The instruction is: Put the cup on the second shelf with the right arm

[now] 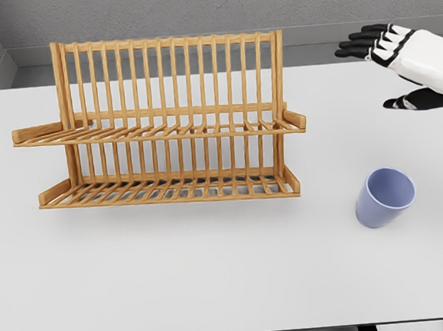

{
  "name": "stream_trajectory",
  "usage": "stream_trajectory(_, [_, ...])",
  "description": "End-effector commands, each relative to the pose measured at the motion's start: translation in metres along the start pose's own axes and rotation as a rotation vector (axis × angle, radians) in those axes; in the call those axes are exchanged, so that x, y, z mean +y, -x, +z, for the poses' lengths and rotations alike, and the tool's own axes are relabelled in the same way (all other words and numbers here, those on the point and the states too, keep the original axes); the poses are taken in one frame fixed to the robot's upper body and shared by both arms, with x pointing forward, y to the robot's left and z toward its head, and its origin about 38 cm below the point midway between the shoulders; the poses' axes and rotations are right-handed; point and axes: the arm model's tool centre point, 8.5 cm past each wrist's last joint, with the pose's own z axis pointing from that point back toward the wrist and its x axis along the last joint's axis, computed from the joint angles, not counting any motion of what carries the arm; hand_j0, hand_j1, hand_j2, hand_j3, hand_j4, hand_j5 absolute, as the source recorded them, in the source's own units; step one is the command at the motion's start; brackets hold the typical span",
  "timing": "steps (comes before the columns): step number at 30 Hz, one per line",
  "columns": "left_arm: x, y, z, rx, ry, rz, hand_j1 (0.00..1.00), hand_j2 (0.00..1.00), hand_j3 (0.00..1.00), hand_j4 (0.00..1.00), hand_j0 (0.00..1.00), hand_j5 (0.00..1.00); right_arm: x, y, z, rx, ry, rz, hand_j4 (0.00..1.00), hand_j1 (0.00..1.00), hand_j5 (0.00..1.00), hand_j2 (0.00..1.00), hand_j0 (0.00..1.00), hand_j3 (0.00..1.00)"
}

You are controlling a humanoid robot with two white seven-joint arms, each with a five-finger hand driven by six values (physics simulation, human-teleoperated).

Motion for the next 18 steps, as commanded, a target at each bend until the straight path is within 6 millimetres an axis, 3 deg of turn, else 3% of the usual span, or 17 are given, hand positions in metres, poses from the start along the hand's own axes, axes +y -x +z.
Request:
stream_trajectory(1, [0.0, 0.0, 0.0, 0.0, 0.0, 0.0, 1.0, 1.0, 1.0, 1.0, 1.0, 1.0, -0.001, -0.001, 0.0, -0.008, 0.004, -0.003, 1.0, 1.0, 1.0, 1.0, 1.0, 1.0])
stream_trajectory(4, [0.0, 0.0, 0.0, 0.0, 0.0, 0.001, 1.0, 1.0, 1.0, 1.0, 1.0, 1.0, -0.009, 0.002, 0.001, 0.003, 0.034, -0.003, 1.0, 1.0, 1.0, 1.0, 1.0, 1.0])
stream_trajectory(8, [0.0, 0.0, 0.0, 0.0, 0.0, 0.001, 1.0, 1.0, 1.0, 1.0, 1.0, 1.0, -0.043, -0.003, 0.029, -0.002, -0.043, 0.101, 1.0, 1.0, 1.0, 1.0, 1.0, 1.0])
stream_trajectory(11, [0.0, 0.0, 0.0, 0.0, 0.0, 0.0, 1.0, 1.0, 1.0, 1.0, 1.0, 1.0, -0.027, 0.0, 0.04, 0.025, -0.356, 0.129, 1.0, 1.0, 1.0, 1.0, 1.0, 1.0])
stream_trajectory(14, [0.0, 0.0, 0.0, 0.0, 0.0, 0.0, 1.0, 1.0, 1.0, 1.0, 1.0, 1.0, -0.03, 0.002, 0.048, 0.051, -0.53, 0.162, 1.0, 1.0, 1.0, 1.0, 1.0, 1.0])
stream_trajectory(18, [0.0, 0.0, 0.0, 0.0, 0.0, 0.001, 1.0, 1.0, 1.0, 1.0, 1.0, 1.0, -0.024, -0.003, 0.044, 0.027, -0.538, 0.155, 1.0, 1.0, 1.0, 1.0, 1.0, 1.0])
